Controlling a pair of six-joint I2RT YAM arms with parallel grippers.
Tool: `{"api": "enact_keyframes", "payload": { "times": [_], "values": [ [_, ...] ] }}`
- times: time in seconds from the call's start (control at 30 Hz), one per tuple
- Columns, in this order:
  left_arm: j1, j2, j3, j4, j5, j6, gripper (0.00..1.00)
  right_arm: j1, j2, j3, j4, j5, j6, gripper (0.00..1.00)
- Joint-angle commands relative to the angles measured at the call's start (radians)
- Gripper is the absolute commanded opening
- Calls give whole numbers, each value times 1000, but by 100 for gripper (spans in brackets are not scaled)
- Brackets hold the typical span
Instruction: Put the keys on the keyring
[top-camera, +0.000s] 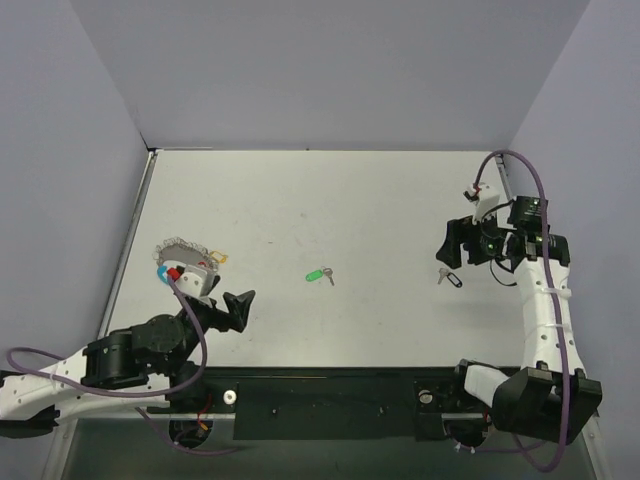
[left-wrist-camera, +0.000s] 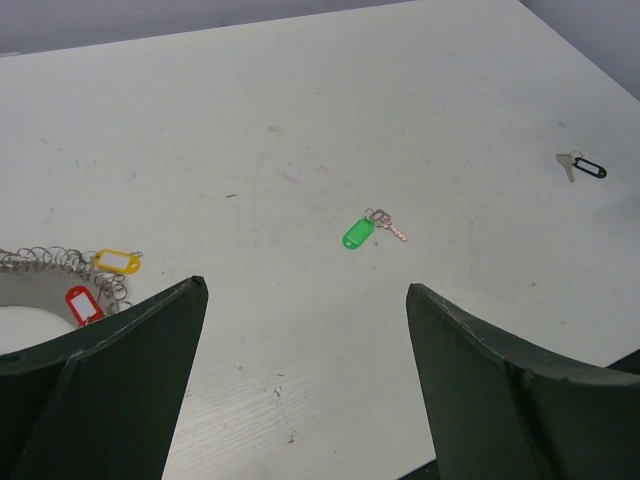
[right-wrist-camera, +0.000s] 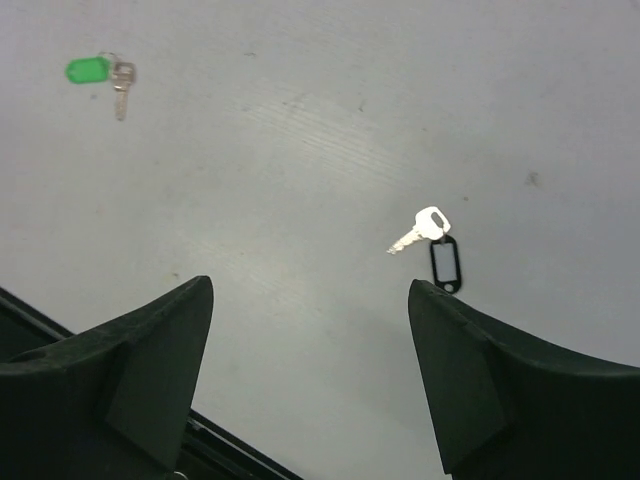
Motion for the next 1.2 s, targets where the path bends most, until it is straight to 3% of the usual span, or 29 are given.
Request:
{"api": "enact_keyframes", "payload": {
  "times": [0.0,0.13,0.2,0.23,0.27,0.37,0.4,0.5,0.67,0.87,1.17],
  "values": [
    [6,75,101,-69,-112,-75,92,-69,32,-44,-10,-358,55,74],
    [35,170,139,-31,-89,-20,92,-71,12,-47,-47,-394,8,72],
    [102,253,162,-8,4,20,92,-71,-11,-56,-44,-405,3,72],
    [196,308,182,6,44,47,92,-73,-17,-61,-41,-405,0,72],
    [252,339,200,11,168,57,92,-71,-34,-69,-38,-400,0,72],
    [621,449,211,70,468,74,89,-77,-66,-96,-7,-396,11,72],
    [678,469,202,86,579,57,89,-85,-85,-113,2,-399,15,72],
    [946,503,162,168,753,11,89,-117,-119,-150,62,-448,60,72],
    [1267,654,133,207,988,-78,89,-138,-103,-158,73,-500,87,72],
    [1400,839,141,254,1002,-54,89,-143,-94,-161,65,-500,95,70],
    [1406,1035,199,219,1016,40,74,-148,-73,-148,41,-505,75,68]
  ]
}}
